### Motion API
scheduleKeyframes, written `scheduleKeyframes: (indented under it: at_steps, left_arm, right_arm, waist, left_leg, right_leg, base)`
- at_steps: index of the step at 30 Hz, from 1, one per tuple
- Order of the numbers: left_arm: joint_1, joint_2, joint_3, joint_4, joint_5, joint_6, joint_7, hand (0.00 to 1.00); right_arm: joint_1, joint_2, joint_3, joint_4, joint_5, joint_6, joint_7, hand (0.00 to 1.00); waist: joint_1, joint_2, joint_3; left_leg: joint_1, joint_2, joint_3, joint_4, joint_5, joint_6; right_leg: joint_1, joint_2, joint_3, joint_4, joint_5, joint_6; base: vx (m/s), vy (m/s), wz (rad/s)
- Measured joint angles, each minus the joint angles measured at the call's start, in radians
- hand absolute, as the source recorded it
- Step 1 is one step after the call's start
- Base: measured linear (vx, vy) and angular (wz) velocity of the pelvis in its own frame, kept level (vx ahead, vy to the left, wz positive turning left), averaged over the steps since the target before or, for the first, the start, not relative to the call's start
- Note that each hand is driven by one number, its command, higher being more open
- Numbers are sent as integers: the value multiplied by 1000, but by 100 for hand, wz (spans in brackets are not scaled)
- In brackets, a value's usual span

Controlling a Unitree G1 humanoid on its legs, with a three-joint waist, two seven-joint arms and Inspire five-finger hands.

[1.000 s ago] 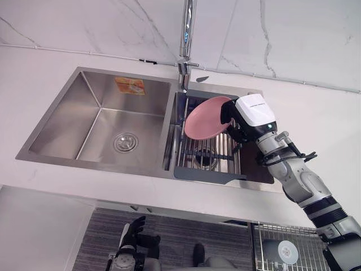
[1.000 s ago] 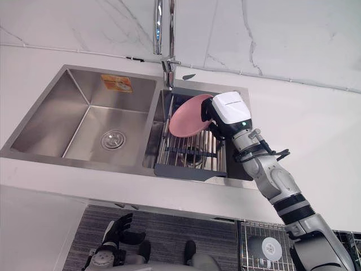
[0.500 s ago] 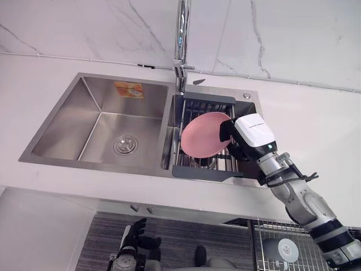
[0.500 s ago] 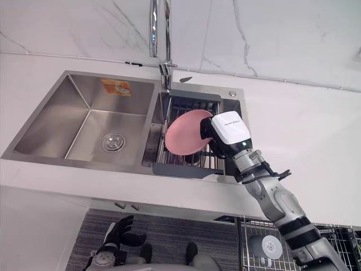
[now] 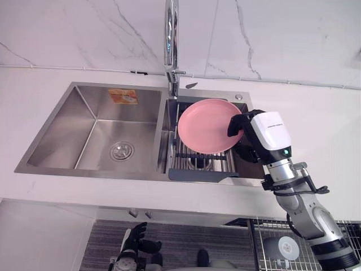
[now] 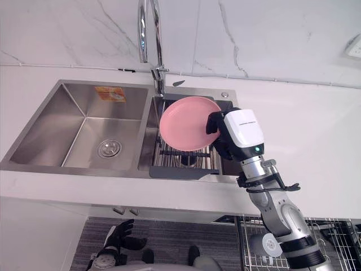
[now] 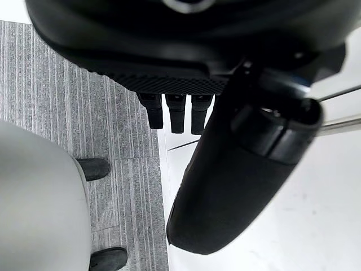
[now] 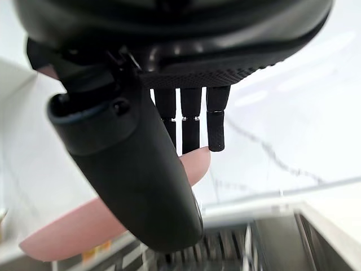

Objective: Walk over to the sink, pick up the cup, carry it to the dishwasher, place the cup inside the dishwasher, then close the dishwasher door

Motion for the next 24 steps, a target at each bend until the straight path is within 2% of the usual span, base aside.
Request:
scheduleKeyframes:
  at_steps: [5, 8, 12, 15, 18, 21, 24]
  left_arm:
    - [0, 0, 0, 2, 1, 0, 0, 90]
    - [2, 1, 0, 6, 4, 2, 0, 90]
    - [4, -2, -2, 6, 23, 4, 0, 90]
    - [4, -2, -2, 1, 21, 3, 2, 90]
    - [4, -4, -2, 2, 21, 4, 6, 90]
    - [3, -17, -1, 3, 20, 7, 18, 90]
    - [-5, -21, 0, 2, 13, 11, 24, 90]
  right_arm:
    - [37, 48, -80, -82, 1, -1, -22, 30]
    - [48, 73, -91, -101, 4, -2, -24, 30]
    - [76, 106, -107, -112, 9, -2, -26, 30]
    - [73, 123, -107, -113, 11, -2, -31, 30]
    - [73, 127, -108, -113, 13, 3, -33, 30]
    - [74, 143, -112, -112, 14, 21, -33, 30]
    - [73, 176, -107, -106, 13, 24, -33, 30]
  waist:
    - [-1, 0, -1]
    - [-15, 2, -2]
    - [-16, 10, -14]
    - [-8, 14, -17]
    - [-16, 16, -16]
    - [-20, 20, -14]
    - [-11, 26, -2]
  left_leg:
    - [8, 0, 10, 0, 0, 0]
    - [9, 0, 11, -2, 0, 0]
    - [9, 1, 22, -6, -1, 1]
    - [-19, 4, 56, 44, -30, 3]
    - [-49, 8, 70, 116, -69, 6]
    - [-56, 7, 77, 150, -96, 9]
    - [-64, 2, 133, 169, -113, 13]
  right_leg:
    - [6, 0, 10, 0, 0, 0]
    - [6, 0, 11, 0, 0, 0]
    - [-4, 2, 21, 1, 0, 0]
    - [-39, 11, 75, 10, 12, -3]
    - [-54, 20, 116, 10, 28, -3]
    - [-69, 28, 160, 11, 45, 2]
    - [-116, 35, 237, 36, 67, 15]
  base:
    - [-6, 7, -5]
    - [0, 0, 0]
    - [-10, 2, -6]
    - [-28, 11, -50]
    - [-21, 11, -47]
    - [-37, 26, -48]
    - [-87, 59, -76]
